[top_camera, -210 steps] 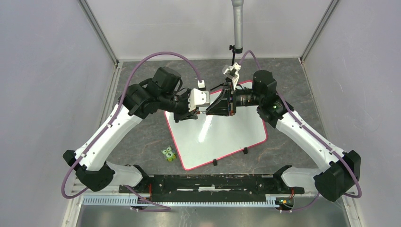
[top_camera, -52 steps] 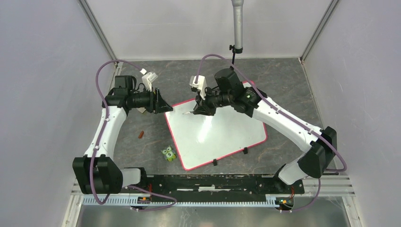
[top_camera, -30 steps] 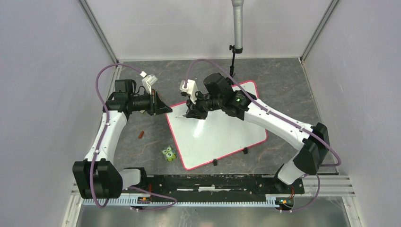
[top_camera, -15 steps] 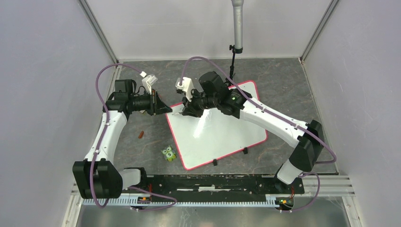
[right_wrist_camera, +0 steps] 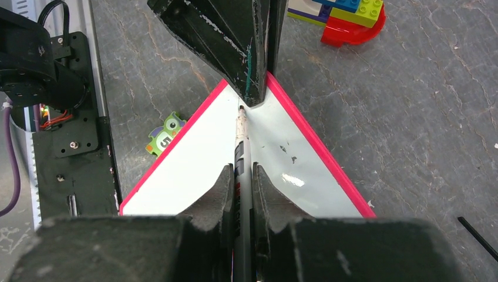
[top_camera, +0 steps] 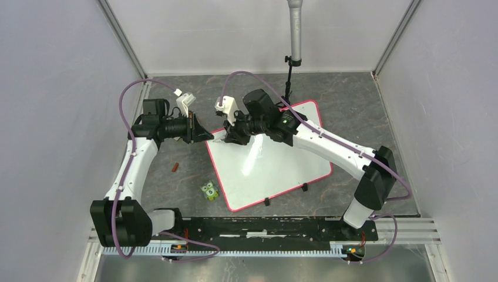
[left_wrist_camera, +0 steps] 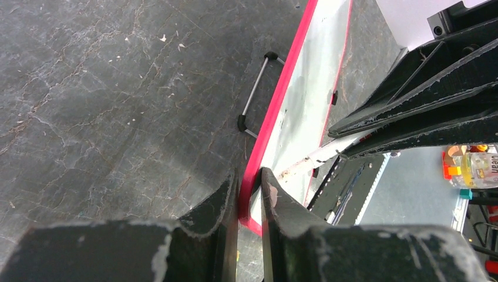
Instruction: Write a sentence on the whiteboard
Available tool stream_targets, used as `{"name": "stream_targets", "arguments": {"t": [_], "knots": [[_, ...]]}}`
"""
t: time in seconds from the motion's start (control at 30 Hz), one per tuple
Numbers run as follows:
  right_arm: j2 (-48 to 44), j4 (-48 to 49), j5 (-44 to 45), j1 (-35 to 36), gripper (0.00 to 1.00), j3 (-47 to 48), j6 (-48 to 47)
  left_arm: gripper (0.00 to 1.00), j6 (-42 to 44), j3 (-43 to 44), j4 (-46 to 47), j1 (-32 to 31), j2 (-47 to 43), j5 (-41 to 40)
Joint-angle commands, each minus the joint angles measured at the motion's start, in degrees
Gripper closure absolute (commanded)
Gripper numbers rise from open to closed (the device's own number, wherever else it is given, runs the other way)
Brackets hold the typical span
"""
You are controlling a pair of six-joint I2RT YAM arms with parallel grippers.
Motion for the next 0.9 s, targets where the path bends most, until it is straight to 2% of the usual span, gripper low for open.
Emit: {"name": "stream_targets", "arguments": {"t": [0.0,0.63,0.87], "knots": [[0.1,0.4,1.6,0.2,1.00,1.2,-0.4,0.98,-2.3,0.0,1.9,-0.2,-1.2,-1.4],[-4.8,0.2,-1.1,1.4,1.00,-8.8,-1.5,0.98,-2.0,-0.3,1.9,-0.2,-1.0,-2.2],[-5.1,-0.3,-1.4,1.9,1.00,-8.2,-1.8,0.98,-2.1,-0.2,1.8,-0.2,-1.0,-2.3]]}}
